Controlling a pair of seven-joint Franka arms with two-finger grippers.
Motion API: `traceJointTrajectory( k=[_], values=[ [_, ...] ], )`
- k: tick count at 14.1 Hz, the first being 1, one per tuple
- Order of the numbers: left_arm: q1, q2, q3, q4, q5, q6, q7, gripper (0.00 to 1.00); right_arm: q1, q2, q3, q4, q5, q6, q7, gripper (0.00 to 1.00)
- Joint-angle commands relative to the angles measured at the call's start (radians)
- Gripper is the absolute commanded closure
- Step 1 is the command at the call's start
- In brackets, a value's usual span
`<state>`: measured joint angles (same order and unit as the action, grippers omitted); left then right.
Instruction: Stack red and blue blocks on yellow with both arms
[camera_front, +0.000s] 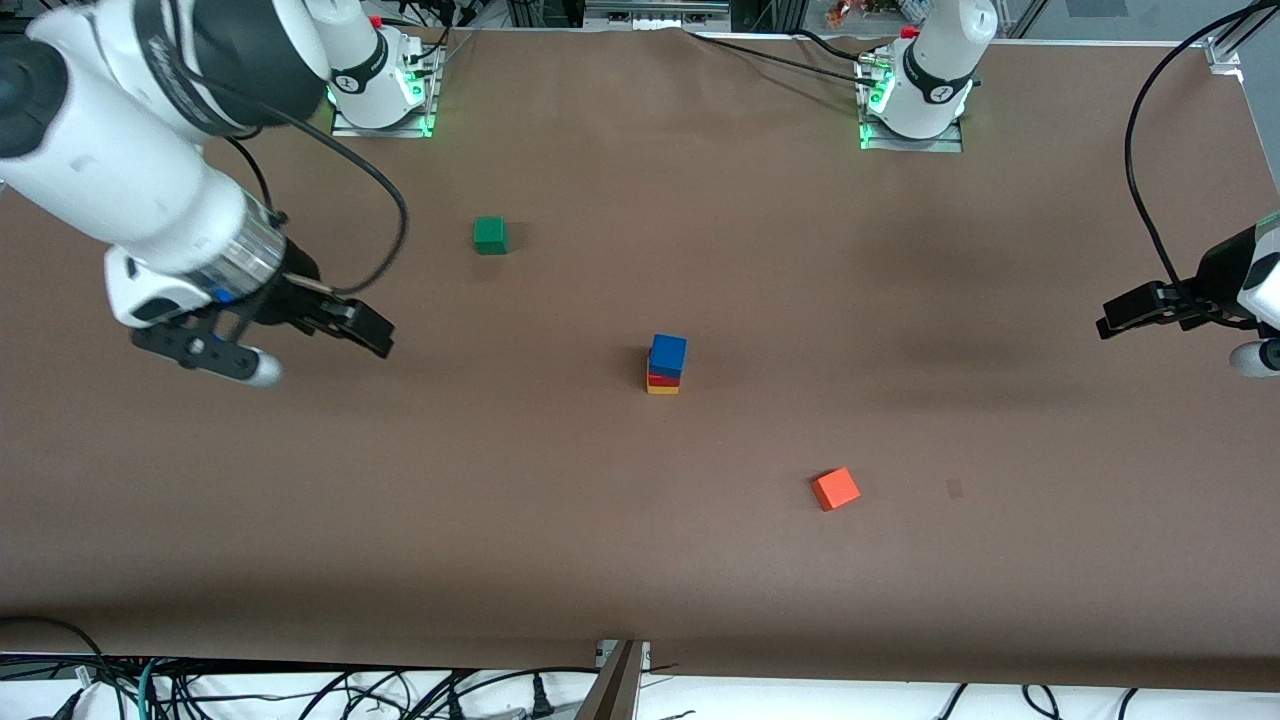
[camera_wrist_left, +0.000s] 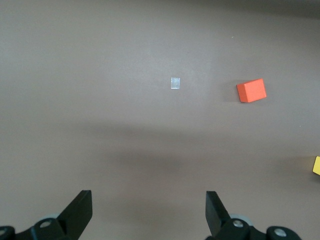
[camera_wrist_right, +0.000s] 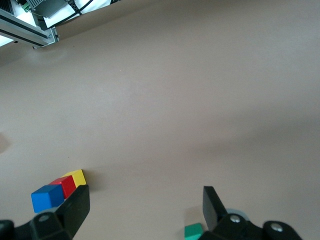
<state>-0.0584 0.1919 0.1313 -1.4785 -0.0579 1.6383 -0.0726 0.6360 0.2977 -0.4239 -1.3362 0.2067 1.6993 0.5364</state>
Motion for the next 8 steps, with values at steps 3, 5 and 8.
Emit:
traceJointTrajectory(
  k=[3,5,8],
  values=[
    [-0.001,0.012,0.001,0.027,0.018,-0.008,0.011,0.0,0.018,-0.159,-0.003,-0.178,-0.086,0.019,0.005,0.0],
    [-0.003,0.012,0.001,0.027,0.016,-0.008,0.011,0.0,0.017,-0.172,-0.047,-0.172,-0.086,0.002,-0.016,0.0],
    [-0.004,0.012,0.001,0.027,0.018,-0.008,0.011,0.0,0.017,-0.158,-0.059,-0.155,-0.084,0.007,-0.094,0.0]
  ],
)
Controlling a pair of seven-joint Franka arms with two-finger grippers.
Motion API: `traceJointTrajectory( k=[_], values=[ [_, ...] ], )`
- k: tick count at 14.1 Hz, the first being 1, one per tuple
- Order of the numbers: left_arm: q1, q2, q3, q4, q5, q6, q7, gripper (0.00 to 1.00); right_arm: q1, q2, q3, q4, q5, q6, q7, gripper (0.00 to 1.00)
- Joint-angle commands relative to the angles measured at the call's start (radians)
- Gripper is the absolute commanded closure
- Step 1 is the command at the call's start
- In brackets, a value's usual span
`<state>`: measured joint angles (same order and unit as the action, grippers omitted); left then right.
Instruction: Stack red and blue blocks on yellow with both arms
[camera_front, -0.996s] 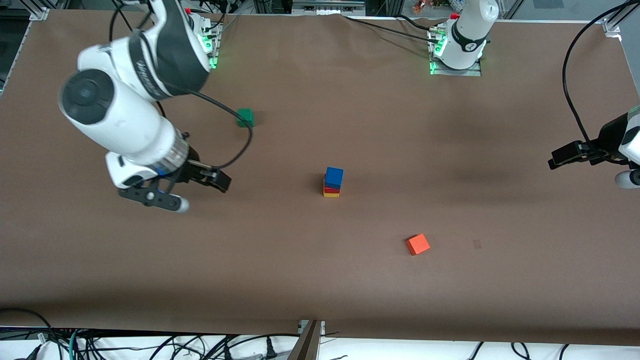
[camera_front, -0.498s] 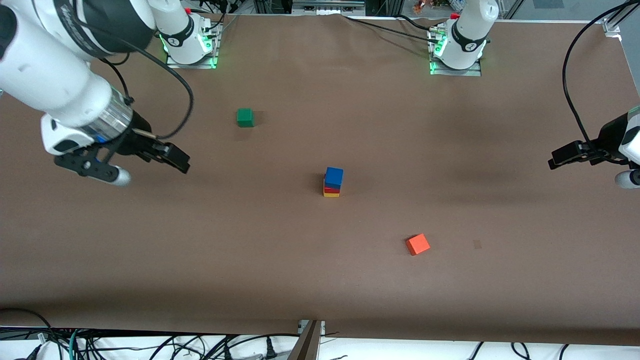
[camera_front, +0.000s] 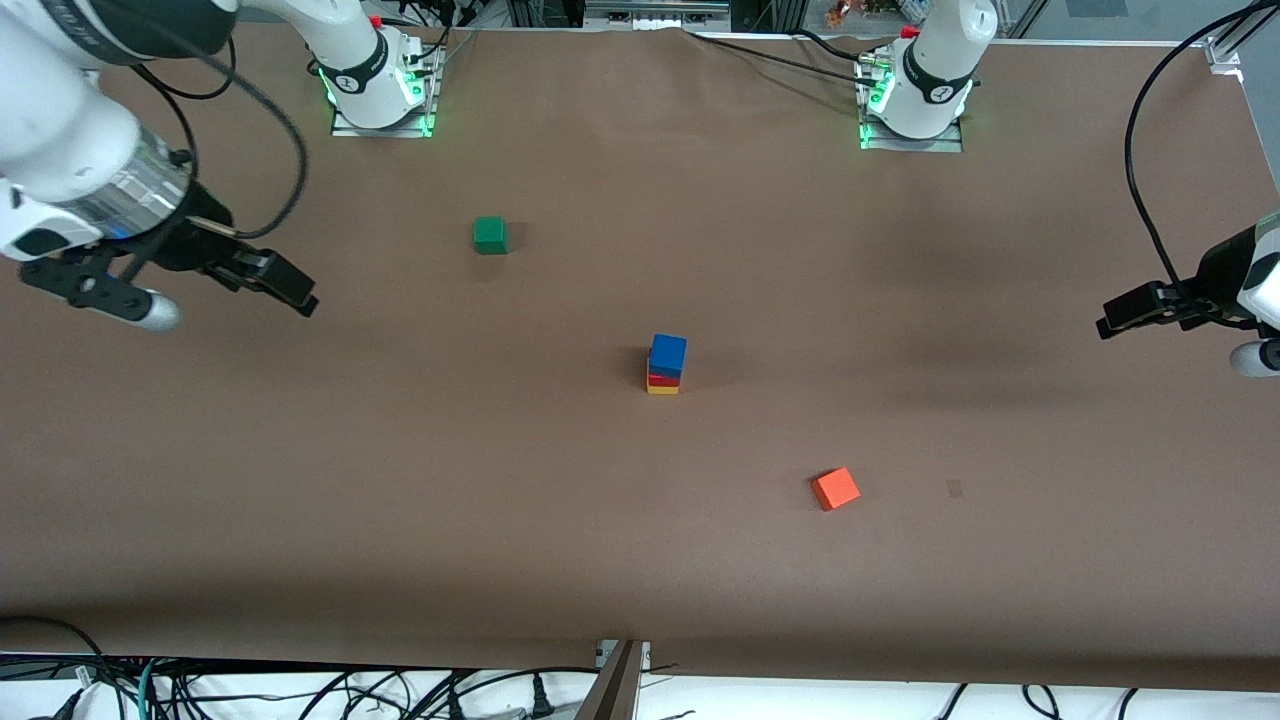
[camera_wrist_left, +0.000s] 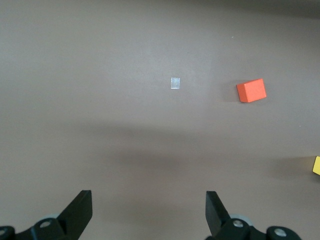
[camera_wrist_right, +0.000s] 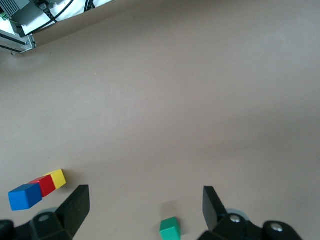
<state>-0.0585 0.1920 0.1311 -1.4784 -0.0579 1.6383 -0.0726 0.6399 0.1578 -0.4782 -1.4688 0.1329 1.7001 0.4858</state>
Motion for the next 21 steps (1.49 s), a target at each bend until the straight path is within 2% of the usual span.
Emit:
traceJointTrajectory(
  k=[1,3,4,6,8,9,10,12,21],
  values=[
    [-0.003,0.012,0.001,0.027,0.018,-0.008,0.011,0.0,0.011,-0.021,-0.005,-0.022,-0.013,-0.002,-0.053,0.0],
    [-0.003,0.012,0.001,0.027,0.02,-0.008,0.011,0.0,-0.055,-0.043,0.012,-0.045,-0.007,-0.077,-0.128,0.0],
    [-0.003,0.012,0.001,0.027,0.02,-0.008,0.011,0.0,-0.112,-0.072,0.062,-0.057,-0.009,-0.112,-0.195,0.0],
    [0.0,0.012,0.001,0.027,0.016,-0.008,0.013,0.0,-0.207,-0.147,0.124,-0.125,-0.019,-0.139,-0.252,0.0],
    [0.002,0.012,0.002,0.027,0.016,-0.008,0.013,0.0,-0.316,-0.24,0.217,-0.214,-0.032,-0.129,-0.334,0.0],
    [0.0,0.012,0.001,0.027,0.016,-0.008,0.013,0.0,-0.366,-0.271,0.289,-0.256,-0.053,-0.12,-0.334,0.0],
    [0.0,0.012,0.001,0.027,0.018,-0.008,0.013,0.0,-0.394,-0.291,0.35,-0.281,-0.106,-0.093,-0.332,0.0],
    [0.002,0.012,0.001,0.027,0.018,-0.008,0.014,0.0,-0.396,-0.285,0.371,-0.263,-0.17,-0.08,-0.332,0.0],
    [0.003,0.012,0.001,0.027,0.012,-0.008,0.014,0.0,-0.387,-0.247,0.366,-0.209,-0.16,-0.073,-0.358,0.0]
  ],
)
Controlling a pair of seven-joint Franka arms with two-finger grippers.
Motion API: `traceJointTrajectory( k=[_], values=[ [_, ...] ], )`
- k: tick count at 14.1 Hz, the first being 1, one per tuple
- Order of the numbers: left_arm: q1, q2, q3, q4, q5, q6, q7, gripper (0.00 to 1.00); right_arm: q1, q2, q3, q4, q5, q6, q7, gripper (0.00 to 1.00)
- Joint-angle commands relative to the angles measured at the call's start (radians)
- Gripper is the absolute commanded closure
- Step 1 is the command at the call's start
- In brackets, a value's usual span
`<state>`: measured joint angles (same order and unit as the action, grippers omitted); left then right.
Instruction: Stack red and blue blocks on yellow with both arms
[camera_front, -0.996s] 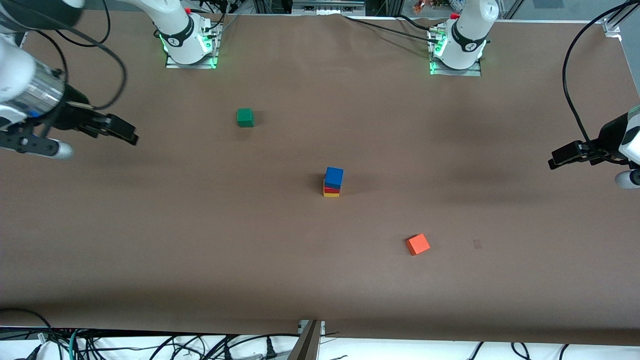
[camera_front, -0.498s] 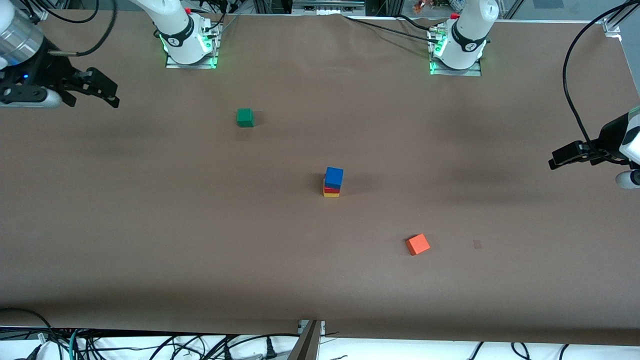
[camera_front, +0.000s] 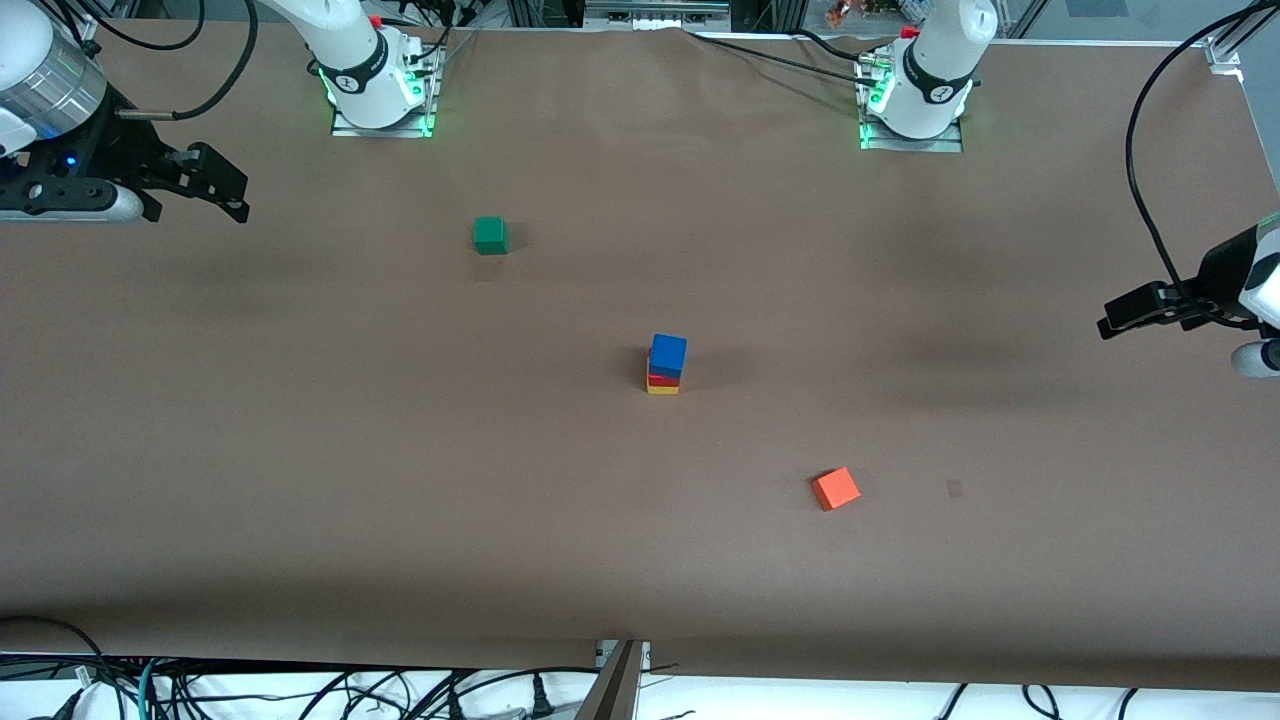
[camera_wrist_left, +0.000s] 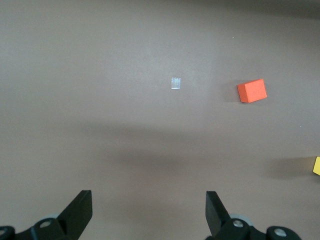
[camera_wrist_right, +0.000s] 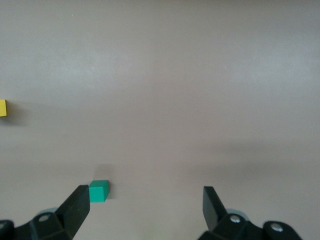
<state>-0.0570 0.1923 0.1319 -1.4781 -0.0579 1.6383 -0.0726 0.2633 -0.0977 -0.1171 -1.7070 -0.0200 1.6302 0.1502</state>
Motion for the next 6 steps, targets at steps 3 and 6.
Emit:
traceJointTrajectory(
  k=[3,6],
  values=[
    [0.002,0.012,0.002,0.027,0.012,-0.008,0.014,0.0,-0.01,0.01,0.007,0.03,-0.005,-0.009,-0.026,0.0],
    [0.002,0.012,0.002,0.027,0.012,-0.008,0.014,0.0,-0.01,0.01,0.005,0.032,-0.005,-0.012,-0.029,0.0]
  ],
)
